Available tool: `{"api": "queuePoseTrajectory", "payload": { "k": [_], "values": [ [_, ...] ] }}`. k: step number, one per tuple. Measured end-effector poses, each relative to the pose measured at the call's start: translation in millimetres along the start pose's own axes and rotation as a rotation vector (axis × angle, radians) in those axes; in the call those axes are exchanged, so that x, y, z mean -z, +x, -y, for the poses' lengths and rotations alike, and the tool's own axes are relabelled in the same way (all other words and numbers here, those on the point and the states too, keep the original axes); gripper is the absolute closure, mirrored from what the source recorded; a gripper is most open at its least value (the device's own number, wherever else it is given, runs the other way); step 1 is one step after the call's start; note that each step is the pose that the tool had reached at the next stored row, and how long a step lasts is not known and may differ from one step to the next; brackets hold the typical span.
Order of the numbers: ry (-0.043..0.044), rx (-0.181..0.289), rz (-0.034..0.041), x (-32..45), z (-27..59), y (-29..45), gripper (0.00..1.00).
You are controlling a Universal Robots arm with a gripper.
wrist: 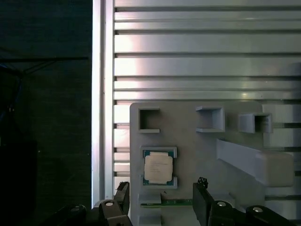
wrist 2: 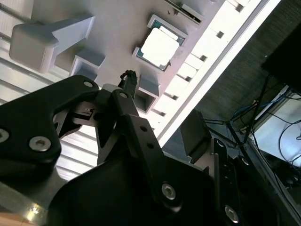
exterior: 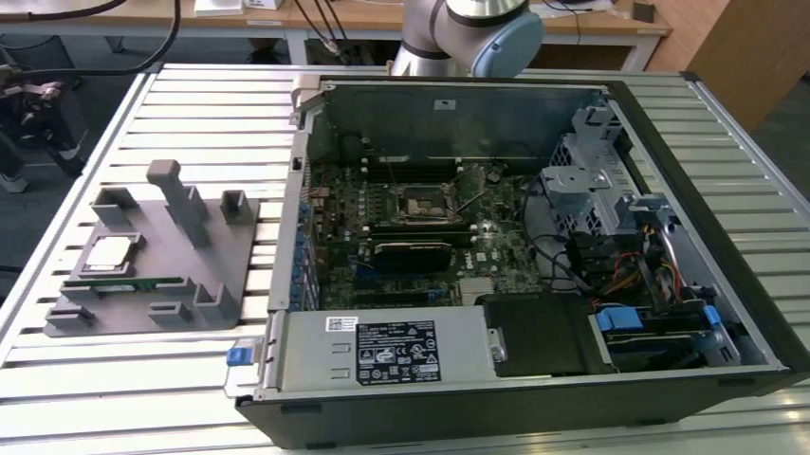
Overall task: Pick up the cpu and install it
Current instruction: 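Pick up the cpu and move it towards the insertion slot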
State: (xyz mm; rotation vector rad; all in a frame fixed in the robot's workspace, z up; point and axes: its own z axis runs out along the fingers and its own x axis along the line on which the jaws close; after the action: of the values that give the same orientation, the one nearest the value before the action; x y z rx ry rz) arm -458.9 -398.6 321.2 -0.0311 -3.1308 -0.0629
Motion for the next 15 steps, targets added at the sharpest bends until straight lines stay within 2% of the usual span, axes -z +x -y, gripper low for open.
{"api": "queuePoseTrajectory", "payload": {
  "k": [11,15],
  "values": [
    [0.0001,0.011,-0.0007,-10.3,0.5,-3.2,0.36],
    [0.0006,0.051,-0.0023,-14.9,1.0,-3.2,0.36]
  ]
}}
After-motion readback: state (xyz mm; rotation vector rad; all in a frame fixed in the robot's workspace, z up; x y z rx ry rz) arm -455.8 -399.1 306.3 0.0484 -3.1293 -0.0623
